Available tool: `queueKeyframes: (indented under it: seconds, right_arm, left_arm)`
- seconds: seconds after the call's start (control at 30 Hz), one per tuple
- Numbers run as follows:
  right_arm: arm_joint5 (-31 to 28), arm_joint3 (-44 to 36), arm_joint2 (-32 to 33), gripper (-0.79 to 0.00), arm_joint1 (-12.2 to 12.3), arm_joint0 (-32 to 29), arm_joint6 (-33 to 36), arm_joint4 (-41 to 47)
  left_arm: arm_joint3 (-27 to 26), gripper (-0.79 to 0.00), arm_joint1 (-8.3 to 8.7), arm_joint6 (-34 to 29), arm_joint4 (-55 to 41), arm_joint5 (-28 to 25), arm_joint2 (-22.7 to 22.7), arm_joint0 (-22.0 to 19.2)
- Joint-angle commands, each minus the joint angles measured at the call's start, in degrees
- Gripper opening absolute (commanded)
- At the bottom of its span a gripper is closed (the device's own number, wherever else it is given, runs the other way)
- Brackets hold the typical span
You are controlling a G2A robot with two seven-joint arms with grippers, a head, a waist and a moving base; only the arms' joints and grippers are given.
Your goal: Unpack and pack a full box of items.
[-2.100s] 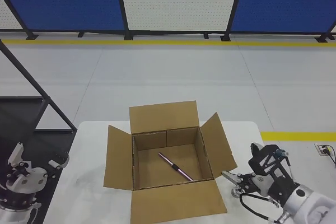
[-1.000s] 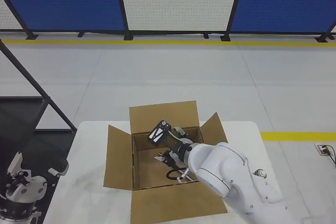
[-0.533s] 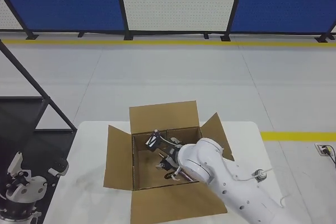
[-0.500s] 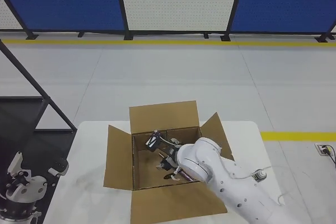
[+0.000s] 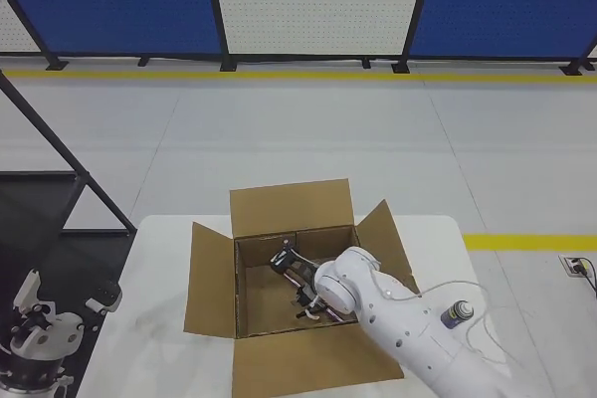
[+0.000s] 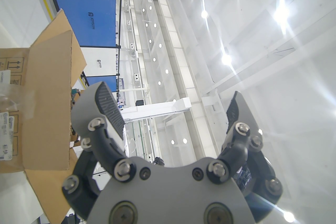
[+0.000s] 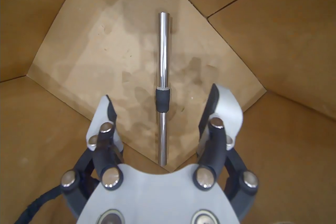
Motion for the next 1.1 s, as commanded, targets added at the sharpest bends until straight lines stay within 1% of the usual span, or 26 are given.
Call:
queueKeyframes:
  seconds: [0.0, 0.23, 0.5, 0.63, 0.8, 0.87, 0.97, 1.0, 1.07]
  right_arm:
    - [-0.4, 1.0, -0.1, -0.437, -0.3, 0.0, -0.2, 0.2]
    - [-1.8, 5.0, -0.2, -0.449, -1.6, 0.3, -0.6, 1.3]
    - [-1.0, 9.7, -0.8, -0.474, -3.4, 1.2, -1.1, 1.3]
    - [-1.2, 12.1, -0.9, -0.474, -4.3, 1.7, -1.5, 1.8]
    - [-1.8, 14.9, -1.2, -0.502, -5.4, 2.3, -1.6, 1.9]
    - [-1.8, 15.9, -1.2, -0.539, -5.8, 2.5, -1.6, 2.0]
    - [-1.5, 17.2, -1.5, -0.634, -6.4, 2.9, -1.5, 1.6]
    - [-1.5, 17.5, -1.5, -0.696, -6.6, 3.0, -1.5, 1.6]
    - [-1.7, 18.2, -1.5, -0.785, -7.0, 3.2, -1.7, 1.5]
  left_arm:
    - [0.0, 0.000, 0.00, 0.0, 0.0, 0.0, 0.0, 0.0]
    - [0.0, 0.000, 0.00, 0.0, 0.0, 0.0, 0.0, 0.0]
    - [0.0, 0.000, 0.00, 0.0, 0.0, 0.0, 0.0, 0.0]
    - [0.0, 0.000, 0.00, 0.0, 0.0, 0.0, 0.0, 0.0]
    - [0.0, 0.000, 0.00, 0.0, 0.0, 0.0, 0.0, 0.0]
    - [0.0, 0.000, 0.00, 0.0, 0.0, 0.0, 0.0, 0.0]
    - [0.0, 0.000, 0.00, 0.0, 0.0, 0.0, 0.0, 0.0]
    - [0.0, 0.000, 0.00, 0.0, 0.0, 0.0, 0.0, 0.0]
    - [0.0, 0.000, 0.00, 0.0, 0.0, 0.0, 0.0, 0.0]
